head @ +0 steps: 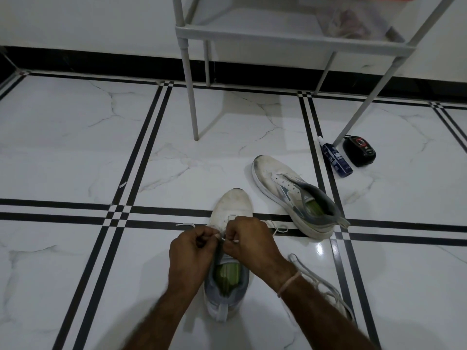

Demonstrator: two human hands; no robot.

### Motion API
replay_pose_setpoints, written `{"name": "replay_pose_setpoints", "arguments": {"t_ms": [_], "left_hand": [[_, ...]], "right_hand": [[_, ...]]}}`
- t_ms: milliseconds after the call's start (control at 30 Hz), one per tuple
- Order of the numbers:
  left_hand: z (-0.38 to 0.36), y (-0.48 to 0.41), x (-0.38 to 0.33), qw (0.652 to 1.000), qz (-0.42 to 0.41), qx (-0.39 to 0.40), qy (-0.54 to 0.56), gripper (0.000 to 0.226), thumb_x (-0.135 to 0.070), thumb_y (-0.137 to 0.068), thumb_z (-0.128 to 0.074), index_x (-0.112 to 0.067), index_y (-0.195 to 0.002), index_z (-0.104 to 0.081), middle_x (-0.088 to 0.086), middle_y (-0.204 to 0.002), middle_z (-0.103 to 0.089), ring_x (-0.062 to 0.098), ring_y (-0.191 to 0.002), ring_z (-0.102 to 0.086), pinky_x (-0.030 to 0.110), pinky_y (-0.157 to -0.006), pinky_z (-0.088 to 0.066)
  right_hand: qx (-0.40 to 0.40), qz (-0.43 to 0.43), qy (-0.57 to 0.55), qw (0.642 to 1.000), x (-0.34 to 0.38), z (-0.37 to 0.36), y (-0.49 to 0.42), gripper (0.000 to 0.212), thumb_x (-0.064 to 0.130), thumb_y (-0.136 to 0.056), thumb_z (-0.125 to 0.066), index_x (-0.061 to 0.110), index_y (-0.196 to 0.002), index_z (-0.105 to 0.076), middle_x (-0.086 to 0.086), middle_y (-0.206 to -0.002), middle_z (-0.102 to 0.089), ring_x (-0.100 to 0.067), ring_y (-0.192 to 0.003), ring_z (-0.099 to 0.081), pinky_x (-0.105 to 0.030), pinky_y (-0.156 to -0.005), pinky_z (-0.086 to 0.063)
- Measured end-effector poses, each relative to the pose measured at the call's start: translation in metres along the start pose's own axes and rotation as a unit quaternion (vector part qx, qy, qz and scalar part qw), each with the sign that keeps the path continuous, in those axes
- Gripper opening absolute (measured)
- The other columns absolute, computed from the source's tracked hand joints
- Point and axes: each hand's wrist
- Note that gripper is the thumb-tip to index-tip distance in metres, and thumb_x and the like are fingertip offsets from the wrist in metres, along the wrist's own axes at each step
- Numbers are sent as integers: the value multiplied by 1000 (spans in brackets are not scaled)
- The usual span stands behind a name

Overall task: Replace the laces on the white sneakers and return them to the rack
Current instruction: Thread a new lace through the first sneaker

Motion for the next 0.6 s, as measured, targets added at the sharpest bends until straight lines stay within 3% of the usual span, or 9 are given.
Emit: {"name": "replay_pose_setpoints", "arguments": {"t_ms": [100,200,333,433,500,600], "left_hand": [[1,-3,5,999,24,11,34,9,-18,-87,-78,-27,-88,-79,-15,-77,-75,3,-77,-71,39,-83,-61],[0,-5,7,997,33,32,68,10,-16,-87,-78,-25,-90,-81,-14,-81,-77,6,-81,-73,44,-84,-61],[-2,-3,8,997,22,34,66,10,-18,-89,-76,-28,-91,-80,-13,-86,-78,2,-85,-72,37,-88,-60],[1,-2,12,988,53,48,137,13,-20,-97,-67,-21,-96,-80,-5,-91,-79,13,-90,-75,36,-85,-60],[2,-2,11,979,85,62,174,13,-12,-96,-67,-18,-96,-80,-3,-93,-79,14,-91,-75,28,-80,-60],[0,-5,6,968,133,69,202,7,-7,-90,-73,-12,-90,-78,0,-88,-79,14,-84,-74,20,-70,-58]], "right_hand": [[20,6,6,1000,1,1,-3,18,27,-90,-70,10,-94,-75,-7,-96,-71,-22,-90,-65,-21,-61,-29],[8,3,-14,1000,-2,-1,-4,17,28,-87,-73,12,-86,-76,-6,-85,-74,-20,-81,-66,-26,-66,-38],[-23,-29,-30,999,-4,-8,2,16,34,-85,-72,19,-83,-76,2,-81,-74,-13,-76,-65,-29,-66,-45],[-37,-57,-160,985,-16,-15,4,4,24,-86,-76,21,-84,-79,11,-79,-74,-6,-77,-68,-20,-74,-51],[-48,-61,-200,977,-22,-19,6,3,19,-85,-78,21,-84,-80,17,-77,-71,-4,-79,-69,-14,-76,-50],[-55,-70,-225,970,-23,-23,8,4,19,-83,-80,23,-85,-78,14,-81,-73,-3,-81,-69,-19,-79,-53]]}}
Point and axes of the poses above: each hand's wrist, its own y-axis away from the middle knuckle, its own z-axis out of the back of the hand, x = y × z
